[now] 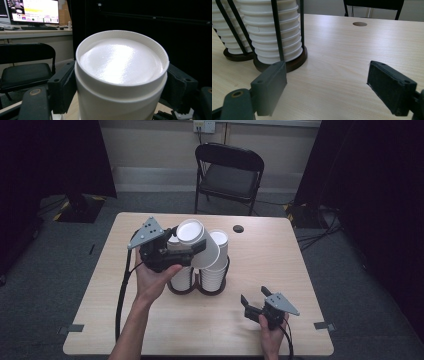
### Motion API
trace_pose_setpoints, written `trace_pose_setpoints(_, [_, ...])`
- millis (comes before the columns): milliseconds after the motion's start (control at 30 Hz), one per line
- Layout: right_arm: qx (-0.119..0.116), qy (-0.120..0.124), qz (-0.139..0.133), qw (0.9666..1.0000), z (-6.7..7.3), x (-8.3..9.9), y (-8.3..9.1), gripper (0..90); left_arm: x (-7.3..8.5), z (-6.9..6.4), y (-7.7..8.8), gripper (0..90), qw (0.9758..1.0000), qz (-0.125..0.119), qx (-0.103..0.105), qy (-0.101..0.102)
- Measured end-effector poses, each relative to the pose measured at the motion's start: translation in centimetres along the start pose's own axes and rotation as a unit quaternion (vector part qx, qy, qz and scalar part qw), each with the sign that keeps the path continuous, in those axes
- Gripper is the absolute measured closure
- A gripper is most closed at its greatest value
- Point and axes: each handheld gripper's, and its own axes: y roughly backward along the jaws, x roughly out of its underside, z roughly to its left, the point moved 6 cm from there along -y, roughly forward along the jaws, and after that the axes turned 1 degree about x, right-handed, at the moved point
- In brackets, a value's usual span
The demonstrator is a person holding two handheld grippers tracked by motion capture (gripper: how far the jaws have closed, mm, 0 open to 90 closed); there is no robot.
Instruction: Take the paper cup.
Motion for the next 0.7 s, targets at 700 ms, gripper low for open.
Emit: trace_pose_setpoints(700, [-0.049,0.018,-0.007,0.9986,2.8,0.0,-0.1,13.3,6.4,-0.7,-0.1,22.3,0.9961,0.036,0.031,0.075])
